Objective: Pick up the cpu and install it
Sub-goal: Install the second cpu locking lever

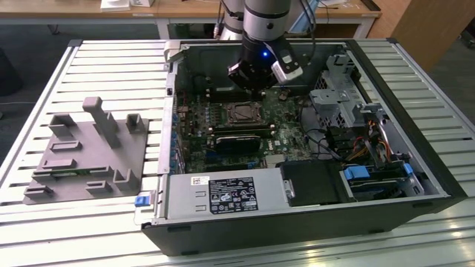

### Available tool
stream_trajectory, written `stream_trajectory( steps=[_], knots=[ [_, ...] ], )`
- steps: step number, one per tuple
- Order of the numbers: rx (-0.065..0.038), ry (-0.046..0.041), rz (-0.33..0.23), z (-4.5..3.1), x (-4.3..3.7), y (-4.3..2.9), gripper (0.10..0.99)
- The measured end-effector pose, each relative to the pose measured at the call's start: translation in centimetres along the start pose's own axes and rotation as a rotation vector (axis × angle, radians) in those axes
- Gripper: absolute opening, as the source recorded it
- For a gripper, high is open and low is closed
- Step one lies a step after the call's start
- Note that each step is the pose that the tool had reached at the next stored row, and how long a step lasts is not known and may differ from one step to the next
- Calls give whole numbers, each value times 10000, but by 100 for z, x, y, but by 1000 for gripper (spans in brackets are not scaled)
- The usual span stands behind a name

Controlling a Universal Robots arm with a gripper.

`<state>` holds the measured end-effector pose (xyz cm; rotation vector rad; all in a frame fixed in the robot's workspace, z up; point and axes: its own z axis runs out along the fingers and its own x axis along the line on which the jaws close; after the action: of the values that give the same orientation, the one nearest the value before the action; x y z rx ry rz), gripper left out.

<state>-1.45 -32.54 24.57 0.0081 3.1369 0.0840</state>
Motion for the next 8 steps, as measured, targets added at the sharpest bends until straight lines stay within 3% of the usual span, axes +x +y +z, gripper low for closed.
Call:
stream_trajectory(
  steps=[4,8],
  knots=[
    [-1,0,0,-30,1,-19,106],
    [1,0,2,-34,1,-94,106]
  ],
)
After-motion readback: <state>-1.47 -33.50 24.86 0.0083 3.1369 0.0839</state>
